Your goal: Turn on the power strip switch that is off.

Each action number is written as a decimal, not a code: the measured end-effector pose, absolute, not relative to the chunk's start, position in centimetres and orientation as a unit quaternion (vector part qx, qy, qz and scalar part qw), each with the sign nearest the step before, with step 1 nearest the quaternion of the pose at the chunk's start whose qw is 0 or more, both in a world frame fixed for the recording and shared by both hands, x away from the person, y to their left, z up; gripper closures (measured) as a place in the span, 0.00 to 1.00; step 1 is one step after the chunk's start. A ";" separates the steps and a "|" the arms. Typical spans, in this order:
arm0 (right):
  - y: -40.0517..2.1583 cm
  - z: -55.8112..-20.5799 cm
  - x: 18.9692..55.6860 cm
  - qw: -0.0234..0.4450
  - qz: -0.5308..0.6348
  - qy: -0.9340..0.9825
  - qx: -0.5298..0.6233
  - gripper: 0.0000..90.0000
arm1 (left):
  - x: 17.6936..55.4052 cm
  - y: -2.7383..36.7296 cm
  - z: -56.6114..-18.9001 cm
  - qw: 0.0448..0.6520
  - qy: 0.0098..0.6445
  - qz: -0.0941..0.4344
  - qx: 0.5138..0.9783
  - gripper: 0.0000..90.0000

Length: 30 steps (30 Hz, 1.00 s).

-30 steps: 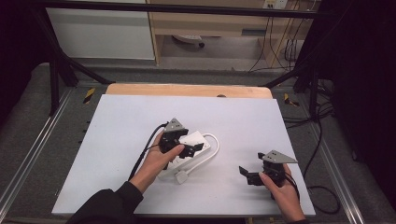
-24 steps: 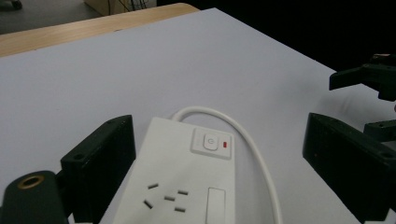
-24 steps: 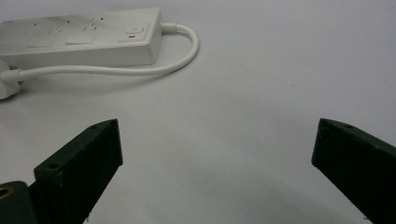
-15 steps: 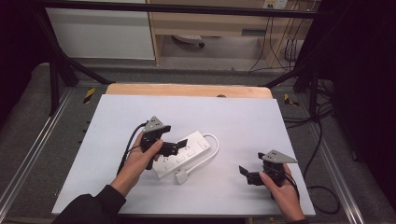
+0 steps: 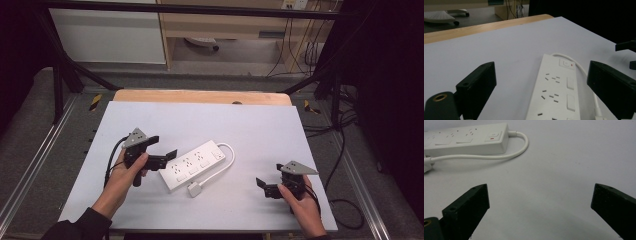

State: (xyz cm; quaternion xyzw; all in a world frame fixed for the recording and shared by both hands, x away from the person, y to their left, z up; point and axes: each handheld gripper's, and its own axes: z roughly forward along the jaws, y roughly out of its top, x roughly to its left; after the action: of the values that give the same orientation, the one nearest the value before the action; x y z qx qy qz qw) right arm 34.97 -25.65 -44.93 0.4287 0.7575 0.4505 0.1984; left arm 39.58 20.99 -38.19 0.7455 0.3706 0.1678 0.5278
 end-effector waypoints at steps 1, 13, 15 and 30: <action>-25.6 -44.9 35.0 0.198 0.450 0.757 0.429 0.02 | 39.4 21.3 -38.2 0.530 0.373 0.169 0.743 0.10; -25.6 -44.9 35.0 0.199 0.452 0.758 0.427 0.02 | 37.7 25.0 -38.9 0.525 0.392 0.178 0.735 0.10; -25.7 -44.9 35.0 0.199 0.451 0.758 0.427 0.02 | 37.4 25.7 -39.1 0.524 0.396 0.180 0.732 0.10; -25.7 -44.9 35.0 0.198 0.451 0.757 0.430 0.02 | 35.6 29.5 -40.4 0.516 0.418 0.192 0.723 0.10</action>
State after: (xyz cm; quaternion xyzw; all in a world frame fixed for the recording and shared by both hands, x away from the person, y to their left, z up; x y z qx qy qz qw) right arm 35.04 -25.67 -44.94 0.4295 0.7566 0.4512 0.1985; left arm 35.61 29.52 -40.40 0.7228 0.4177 0.1917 0.5161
